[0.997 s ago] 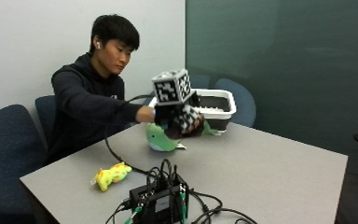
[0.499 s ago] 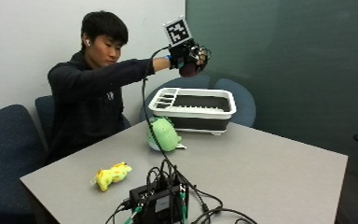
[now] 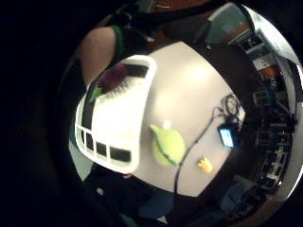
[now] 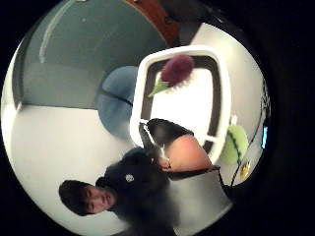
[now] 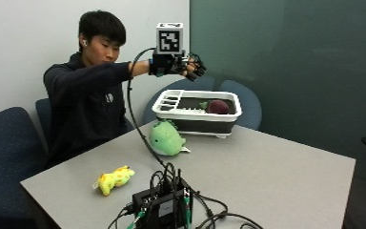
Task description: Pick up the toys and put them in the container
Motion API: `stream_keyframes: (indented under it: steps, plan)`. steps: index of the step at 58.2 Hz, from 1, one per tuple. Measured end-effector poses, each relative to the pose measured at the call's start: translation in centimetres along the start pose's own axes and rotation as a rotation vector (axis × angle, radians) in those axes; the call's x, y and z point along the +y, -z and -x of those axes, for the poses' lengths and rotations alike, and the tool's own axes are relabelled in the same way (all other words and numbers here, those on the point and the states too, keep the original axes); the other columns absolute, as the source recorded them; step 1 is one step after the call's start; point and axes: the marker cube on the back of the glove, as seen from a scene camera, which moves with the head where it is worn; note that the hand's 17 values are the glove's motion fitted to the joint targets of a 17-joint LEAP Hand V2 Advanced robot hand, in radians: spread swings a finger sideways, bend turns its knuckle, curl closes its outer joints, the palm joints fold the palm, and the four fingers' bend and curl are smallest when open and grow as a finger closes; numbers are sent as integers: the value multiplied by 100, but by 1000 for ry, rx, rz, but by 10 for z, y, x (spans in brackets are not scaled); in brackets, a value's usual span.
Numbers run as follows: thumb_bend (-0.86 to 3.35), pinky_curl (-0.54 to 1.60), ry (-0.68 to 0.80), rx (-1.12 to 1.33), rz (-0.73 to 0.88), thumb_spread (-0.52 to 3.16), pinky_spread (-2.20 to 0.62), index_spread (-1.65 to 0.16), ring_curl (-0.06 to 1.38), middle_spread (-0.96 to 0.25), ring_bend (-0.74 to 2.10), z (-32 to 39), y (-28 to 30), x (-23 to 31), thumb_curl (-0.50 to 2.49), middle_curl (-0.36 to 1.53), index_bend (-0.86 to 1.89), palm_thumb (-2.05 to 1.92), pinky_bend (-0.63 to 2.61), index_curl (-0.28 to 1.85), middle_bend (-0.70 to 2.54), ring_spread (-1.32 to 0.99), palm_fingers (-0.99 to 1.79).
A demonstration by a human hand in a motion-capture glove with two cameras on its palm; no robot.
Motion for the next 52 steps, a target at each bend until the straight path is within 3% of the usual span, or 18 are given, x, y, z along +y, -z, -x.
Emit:
stream_keyframes:
  steps: [8, 14, 19, 23, 28, 35, 40, 46, 48, 52]
  plan:
    - [-1, 34, -140, 174, 129, 117, 2, -21, 24, -2, 43, -63, -25, 44, 41, 43, 15, 3, 89, 28, 21, -3, -16]
    - [-1, 34, -210, 174, 241, 119, 3, -21, 23, -1, 34, -95, -60, 69, 40, 40, 11, 5, 87, 27, 15, -1, -21]
    - [-1, 34, -144, 246, 363, 119, 3, -20, 22, 0, 29, -119, -92, 83, 39, 38, 9, 7, 87, 26, 13, 0, -24]
    - [-1, 34, -203, 146, 403, 120, 4, -19, 22, 1, 26, -115, -117, 85, 38, 36, 7, 9, 88, 24, 13, 0, -26]
    - [0, 34, -170, 129, 424, 120, 4, -18, 23, 2, 24, -117, -147, 87, 38, 33, 6, 13, 88, 22, 12, 1, -26]
    - [1, 36, -118, 92, 307, 121, 3, -18, 32, 3, 61, -121, -174, 81, 39, 31, -5, 21, 97, 14, 14, -1, -4]
    - [5, 38, -83, 7, 207, 122, 0, -21, 37, 1, 81, -131, -184, 77, 40, 32, 5, 31, 104, 12, 21, -3, 9]
    - [12, 37, -133, -33, 94, 126, -9, -25, 38, -3, 87, -129, -200, 72, 44, 34, 19, 48, 109, 16, 24, -8, 36]
    - [15, 37, -138, -38, 42, 128, -15, -26, 38, -7, 92, -129, -198, 71, 46, 36, 20, 53, 110, 16, 30, -13, 58]
    - [18, 35, -142, -26, -37, 128, -22, -27, 39, -11, 98, -130, -193, 69, 48, 38, 16, 60, 107, 17, 36, -20, 70]
